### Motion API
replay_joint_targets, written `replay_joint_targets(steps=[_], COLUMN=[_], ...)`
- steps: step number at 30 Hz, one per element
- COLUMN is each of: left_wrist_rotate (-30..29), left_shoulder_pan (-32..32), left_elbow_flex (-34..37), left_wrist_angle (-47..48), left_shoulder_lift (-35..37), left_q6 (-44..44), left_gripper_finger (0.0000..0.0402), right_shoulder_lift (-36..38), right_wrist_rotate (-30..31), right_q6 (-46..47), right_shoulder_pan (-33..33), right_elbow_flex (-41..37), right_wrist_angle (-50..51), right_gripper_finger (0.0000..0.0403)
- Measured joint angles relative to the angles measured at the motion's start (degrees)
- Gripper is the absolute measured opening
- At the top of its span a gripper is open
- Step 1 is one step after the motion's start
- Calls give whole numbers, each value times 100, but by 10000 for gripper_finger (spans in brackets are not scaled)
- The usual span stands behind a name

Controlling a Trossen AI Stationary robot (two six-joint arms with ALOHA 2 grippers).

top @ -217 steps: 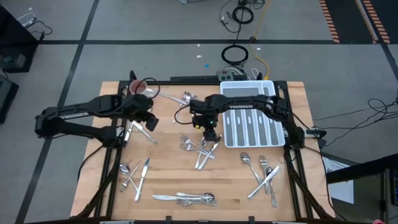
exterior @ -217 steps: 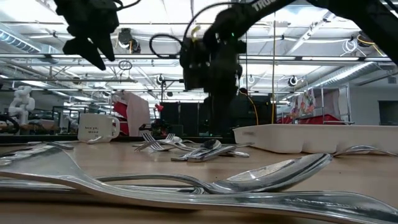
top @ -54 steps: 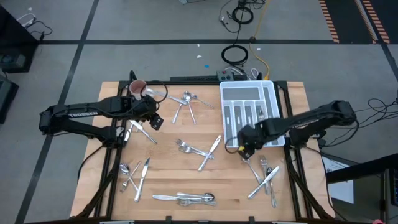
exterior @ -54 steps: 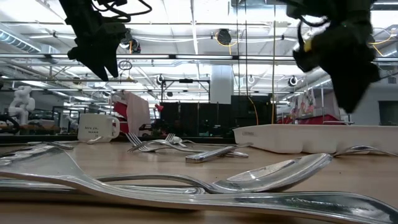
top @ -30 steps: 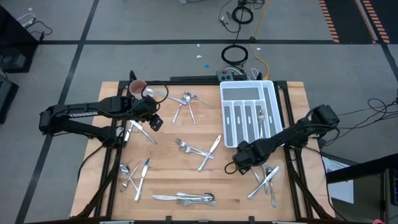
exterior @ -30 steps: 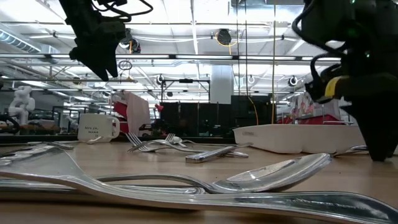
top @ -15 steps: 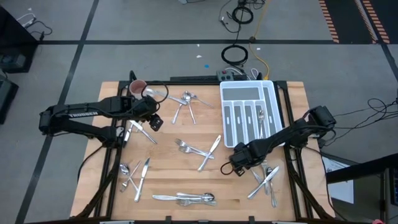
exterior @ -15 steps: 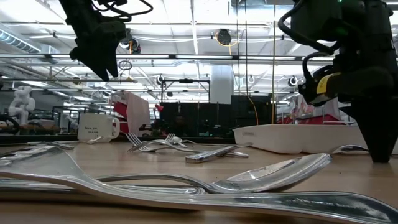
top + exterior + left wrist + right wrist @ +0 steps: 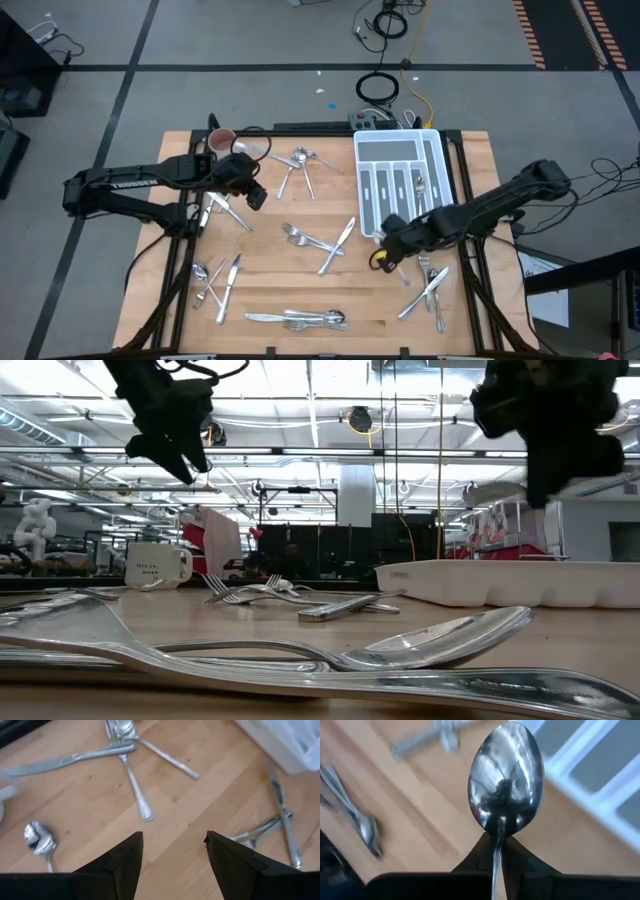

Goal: Sort silverware
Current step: Put the silver spoon into the silverware tray

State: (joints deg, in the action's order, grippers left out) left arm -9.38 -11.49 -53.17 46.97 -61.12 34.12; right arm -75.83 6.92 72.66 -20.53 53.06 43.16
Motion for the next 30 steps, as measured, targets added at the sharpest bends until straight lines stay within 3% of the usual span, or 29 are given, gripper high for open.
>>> replay_joint_targets(steps=[4, 8, 14, 18, 26, 30], left_wrist_rotate=[344, 1012, 2226, 2570, 2599, 2626], left_shoulder_pan=[-4, -15, -12, -11, 69, 170], left_elbow_flex=[0, 0, -9, -9, -7, -151], left_wrist_angle=[-781, -2624, -4989, -5419, -5537, -5673], left_shoulder_lift=[0, 0, -172, -447, -1100, -1415], left_q6=[3, -45, -1514, -2746, -4879, -5398], left_gripper_finger=[223, 223, 223, 223, 223, 223], right_shoulder_lift=[492, 822, 1010, 994, 990, 990], right_wrist_rotate=[381, 402, -157, -757, -1755, -1955], right_q6=[-260, -987, -2268, -2627, -2863, -2882], right_shoulder_pan=[213, 508, 896, 1155, 1515, 1603], right_elbow_flex=[11, 13, 18, 22, 22, 22], right_wrist_angle=[-462, -1318, -2796, -3427, -3638, -3655], right_gripper_finger=[0, 0, 0, 0, 0, 0])
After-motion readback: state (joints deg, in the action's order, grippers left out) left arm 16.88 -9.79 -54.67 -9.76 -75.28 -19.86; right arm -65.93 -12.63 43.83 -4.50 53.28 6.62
